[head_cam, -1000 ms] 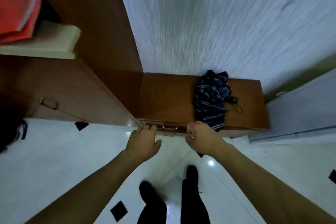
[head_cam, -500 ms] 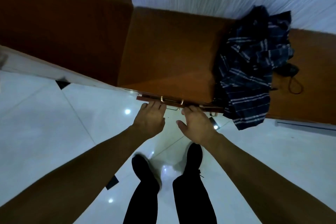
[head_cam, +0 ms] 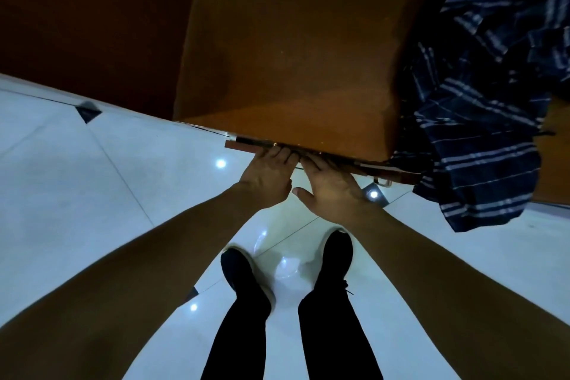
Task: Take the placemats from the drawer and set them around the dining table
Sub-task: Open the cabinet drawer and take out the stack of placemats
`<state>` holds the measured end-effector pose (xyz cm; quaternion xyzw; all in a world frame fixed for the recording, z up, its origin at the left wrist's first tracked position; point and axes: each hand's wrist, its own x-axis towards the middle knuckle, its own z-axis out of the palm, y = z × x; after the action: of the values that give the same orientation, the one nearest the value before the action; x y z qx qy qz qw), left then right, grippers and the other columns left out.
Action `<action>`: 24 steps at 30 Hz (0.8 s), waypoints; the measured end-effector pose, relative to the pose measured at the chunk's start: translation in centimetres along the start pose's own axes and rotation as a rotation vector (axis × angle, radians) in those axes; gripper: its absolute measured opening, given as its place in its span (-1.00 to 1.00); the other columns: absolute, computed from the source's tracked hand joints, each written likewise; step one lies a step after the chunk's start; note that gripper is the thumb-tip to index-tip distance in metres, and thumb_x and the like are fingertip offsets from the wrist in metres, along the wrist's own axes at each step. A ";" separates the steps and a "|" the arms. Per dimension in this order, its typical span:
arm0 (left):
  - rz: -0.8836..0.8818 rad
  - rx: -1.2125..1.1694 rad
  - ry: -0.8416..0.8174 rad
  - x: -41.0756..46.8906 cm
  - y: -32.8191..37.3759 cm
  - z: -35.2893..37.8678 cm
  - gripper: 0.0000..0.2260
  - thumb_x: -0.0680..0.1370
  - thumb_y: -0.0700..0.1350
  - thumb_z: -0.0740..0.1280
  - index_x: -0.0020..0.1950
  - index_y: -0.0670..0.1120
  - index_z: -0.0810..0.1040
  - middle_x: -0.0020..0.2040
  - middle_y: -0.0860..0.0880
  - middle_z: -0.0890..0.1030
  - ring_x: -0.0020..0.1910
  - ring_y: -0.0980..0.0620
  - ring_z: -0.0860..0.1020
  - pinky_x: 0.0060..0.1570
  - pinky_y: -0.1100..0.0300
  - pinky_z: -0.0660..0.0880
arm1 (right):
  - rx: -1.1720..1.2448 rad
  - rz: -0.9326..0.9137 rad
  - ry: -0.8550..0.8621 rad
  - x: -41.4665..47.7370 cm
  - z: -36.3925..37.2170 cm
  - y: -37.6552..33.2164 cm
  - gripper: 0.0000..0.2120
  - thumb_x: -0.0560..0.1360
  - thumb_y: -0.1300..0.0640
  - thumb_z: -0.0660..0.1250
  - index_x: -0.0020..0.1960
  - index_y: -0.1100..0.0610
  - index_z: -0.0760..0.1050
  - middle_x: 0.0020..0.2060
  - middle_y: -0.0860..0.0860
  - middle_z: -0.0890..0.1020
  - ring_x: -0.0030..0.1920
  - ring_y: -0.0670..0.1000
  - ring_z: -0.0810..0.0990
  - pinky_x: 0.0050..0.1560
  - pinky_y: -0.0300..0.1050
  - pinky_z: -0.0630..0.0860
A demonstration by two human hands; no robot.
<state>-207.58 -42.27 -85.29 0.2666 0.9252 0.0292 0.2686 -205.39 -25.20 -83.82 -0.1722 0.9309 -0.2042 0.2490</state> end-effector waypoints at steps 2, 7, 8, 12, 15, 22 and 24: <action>-0.008 -0.023 0.005 -0.4 0.1 0.3 -0.45 0.42 -0.01 0.40 0.36 -0.14 0.36 0.25 -0.13 0.52 0.27 -0.15 0.44 0.25 -0.08 0.42 | -0.016 -0.002 -0.004 -0.1 0.7 -0.1 -0.33 0.49 -0.17 0.29 0.47 0.16 0.26 0.43 0.08 0.37 0.40 0.12 0.35 0.37 0.05 0.34; -0.058 -0.026 -0.086 -3.0 1.6 1.1 -0.31 0.45 0.01 0.36 0.48 -0.20 0.18 0.41 -0.17 0.36 0.39 -0.16 0.31 0.12 -0.03 0.44 | 0.019 0.049 -0.045 -1.8 1.9 -1.8 -0.34 0.47 -0.15 0.28 0.45 0.16 0.24 0.40 0.08 0.36 0.43 0.07 0.27 0.28 0.08 0.43; -0.063 -0.027 -0.105 -3.8 2.0 1.5 -0.30 0.45 0.01 0.36 0.49 -0.20 0.16 0.43 -0.16 0.33 0.41 -0.16 0.28 0.13 -0.03 0.43 | 0.020 0.060 -0.073 -2.6 2.4 -2.3 -0.34 0.47 -0.15 0.28 0.44 0.16 0.24 0.39 0.07 0.37 0.42 0.07 0.28 0.26 0.07 0.43; -0.043 -0.040 -0.182 -8.5 3.6 3.8 -0.31 0.33 0.00 0.45 0.40 -0.17 0.34 0.32 -0.13 0.47 0.29 -0.14 0.43 -0.06 0.03 0.49 | 0.010 0.051 -0.121 -7.1 4.9 -4.6 -0.30 0.41 -0.17 0.32 0.42 0.21 0.33 0.37 0.10 0.44 0.37 0.13 0.40 0.21 0.09 0.50; -0.024 -0.038 -0.258 -12.1 5.0 5.9 -0.35 0.28 0.01 0.45 0.33 -0.16 0.44 0.21 -0.11 0.57 0.16 -0.13 0.54 -0.11 0.05 0.49 | 0.022 0.066 -0.202 -10.2 7.2 -6.3 -0.24 0.41 -0.23 0.27 0.47 0.19 0.28 0.38 0.08 0.44 0.37 0.14 0.42 0.31 0.09 0.43; -0.141 -0.185 -0.283 -15.6 6.3 4.4 -0.57 0.32 -0.10 0.40 0.18 -0.12 0.55 0.01 -0.11 0.64 0.01 -0.14 0.59 -0.14 0.03 0.54 | 0.283 0.256 -0.370 -11.5 5.8 -9.4 -0.53 0.51 -0.16 0.24 0.20 0.19 0.51 0.08 0.11 0.62 0.09 0.11 0.58 0.13 0.06 0.53; -0.195 -0.321 -0.167 -16.0 6.3 2.2 -0.76 0.41 -0.14 0.28 0.04 -0.10 0.57 -0.09 -0.10 0.63 -0.08 -0.15 0.61 -0.17 0.04 0.54 | 0.536 0.351 -0.383 -10.9 3.1 -9.5 -0.72 0.53 -0.07 0.28 -0.13 0.15 0.53 -0.23 0.07 0.60 -0.20 0.02 0.56 -0.07 0.05 0.53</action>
<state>-192.06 -45.22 -78.24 0.1312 0.9045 0.1279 0.3851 -192.75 -29.65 -77.62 0.0262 0.7963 -0.3588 0.4863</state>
